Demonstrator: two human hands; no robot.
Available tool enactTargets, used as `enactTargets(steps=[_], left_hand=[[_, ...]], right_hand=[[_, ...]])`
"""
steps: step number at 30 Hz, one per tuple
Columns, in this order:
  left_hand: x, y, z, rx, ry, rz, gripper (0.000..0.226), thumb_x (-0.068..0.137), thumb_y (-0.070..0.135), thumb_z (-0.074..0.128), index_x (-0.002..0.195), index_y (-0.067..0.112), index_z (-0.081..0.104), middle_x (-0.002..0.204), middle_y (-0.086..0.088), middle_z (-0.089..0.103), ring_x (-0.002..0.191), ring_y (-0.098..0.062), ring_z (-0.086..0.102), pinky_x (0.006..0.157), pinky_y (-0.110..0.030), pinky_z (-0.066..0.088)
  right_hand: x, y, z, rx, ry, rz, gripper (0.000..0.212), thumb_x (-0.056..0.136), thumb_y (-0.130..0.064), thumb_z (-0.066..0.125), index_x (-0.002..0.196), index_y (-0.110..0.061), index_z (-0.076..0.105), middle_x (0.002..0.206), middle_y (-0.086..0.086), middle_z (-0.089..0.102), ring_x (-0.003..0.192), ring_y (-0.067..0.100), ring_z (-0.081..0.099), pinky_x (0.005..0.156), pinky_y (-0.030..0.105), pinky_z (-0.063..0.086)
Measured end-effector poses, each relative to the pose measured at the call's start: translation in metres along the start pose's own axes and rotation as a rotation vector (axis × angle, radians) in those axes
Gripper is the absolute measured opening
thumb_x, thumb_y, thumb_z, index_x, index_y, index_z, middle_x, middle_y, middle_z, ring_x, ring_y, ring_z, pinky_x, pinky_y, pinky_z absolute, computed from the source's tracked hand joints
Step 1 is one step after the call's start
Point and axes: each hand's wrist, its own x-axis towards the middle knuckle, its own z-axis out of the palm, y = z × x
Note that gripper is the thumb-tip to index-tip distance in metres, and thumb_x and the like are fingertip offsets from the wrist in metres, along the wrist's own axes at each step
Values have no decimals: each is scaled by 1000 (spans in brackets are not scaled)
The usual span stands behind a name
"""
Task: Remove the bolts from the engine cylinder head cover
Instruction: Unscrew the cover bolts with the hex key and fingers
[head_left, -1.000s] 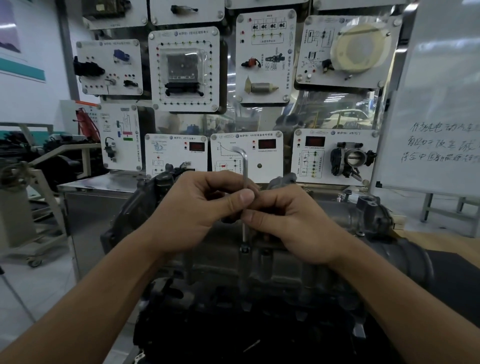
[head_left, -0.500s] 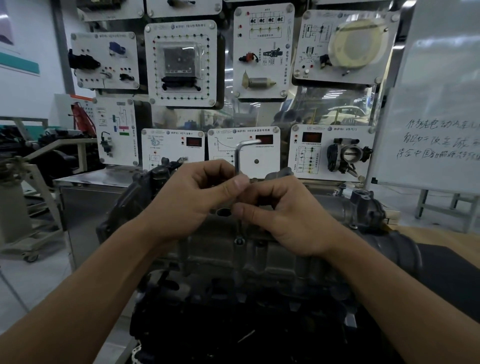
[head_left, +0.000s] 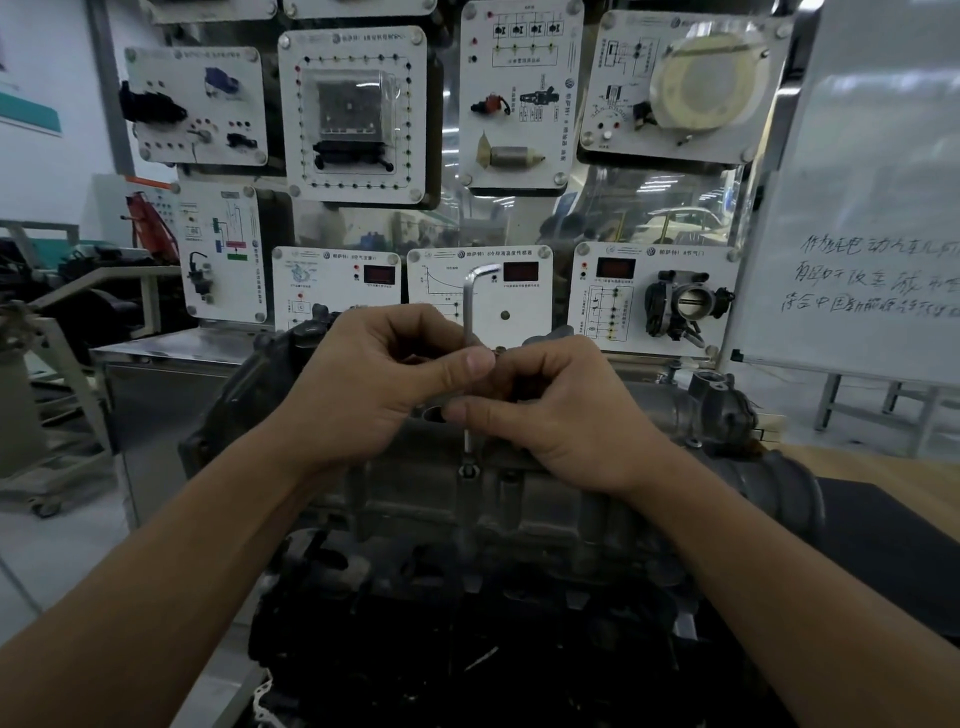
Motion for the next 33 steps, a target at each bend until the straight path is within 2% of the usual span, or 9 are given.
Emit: enactTargets(steps=[4, 7, 11, 15, 19, 25, 27, 30, 33], left_hand=[[1, -1, 1, -37, -3, -13, 32, 66, 25, 77, 77, 0, 61, 81, -6, 73, 77, -18, 70, 72, -28, 60], [0, -3, -3, 25, -61, 14, 24, 77, 27, 71, 89, 7, 69, 88, -3, 74, 85, -16, 71, 76, -27, 59], [-4, -2, -10, 0, -150, 24, 24, 91, 20, 56, 108, 19, 73, 106, 2, 76, 107, -12, 69, 87, -20, 52], [-2, 0, -8, 2, -118, 41, 19, 86, 19, 62, 98, 22, 77, 99, -1, 77, 100, -14, 71, 84, -19, 54], [0, 1, -1, -28, -32, 12, 13, 73, 24, 73, 81, 14, 74, 89, -11, 76, 86, -21, 73, 77, -27, 59], [0, 0, 1, -17, -12, -1, 23, 68, 32, 78, 75, 14, 66, 88, -19, 71, 82, -25, 69, 75, -34, 60], [-1, -1, -2, 8, -71, 26, 11, 80, 28, 71, 86, 20, 73, 89, -10, 74, 88, -18, 71, 76, -26, 58], [-3, -2, -8, -9, -140, 26, 23, 91, 23, 57, 105, 22, 76, 103, 3, 76, 103, -10, 69, 84, -17, 52], [-3, -1, -9, 41, -161, 24, 24, 92, 23, 55, 104, 25, 76, 108, 3, 75, 109, -10, 67, 88, -15, 50]], right_hand=[[-1, 0, 0, 1, -24, -14, 10, 83, -8, 78, 77, -15, 75, 65, -7, 70, 62, 3, 61, 61, 18, 48], [-1, -1, -1, -62, -61, -7, 9, 90, -11, 71, 85, -4, 75, 67, 8, 69, 62, 8, 59, 57, 29, 49], [-1, -3, -1, -38, -133, 46, 24, 97, -9, 59, 77, -19, 69, 51, -14, 50, 46, -1, 43, 51, 13, 34], [0, 0, -2, -5, -150, 39, 16, 97, -5, 59, 90, -12, 72, 55, -21, 58, 52, -7, 51, 57, 8, 39], [-2, -3, 0, -38, -51, -17, 6, 86, -15, 76, 80, -13, 75, 67, -6, 69, 64, 3, 60, 63, 20, 49], [0, 0, -1, -10, 5, -26, 10, 85, -9, 75, 88, 0, 76, 80, 18, 74, 72, 31, 67, 71, 45, 56], [0, 0, -2, -41, -20, -13, 9, 89, -11, 72, 85, -3, 75, 71, 7, 71, 63, 19, 64, 60, 37, 53], [-1, 1, -2, -52, -79, 8, 14, 94, -9, 65, 83, -14, 73, 54, -20, 58, 48, -5, 52, 51, 7, 38], [0, 0, -1, 6, -110, 28, 28, 97, -5, 58, 80, -23, 68, 49, -22, 54, 45, -7, 50, 50, 4, 36]])
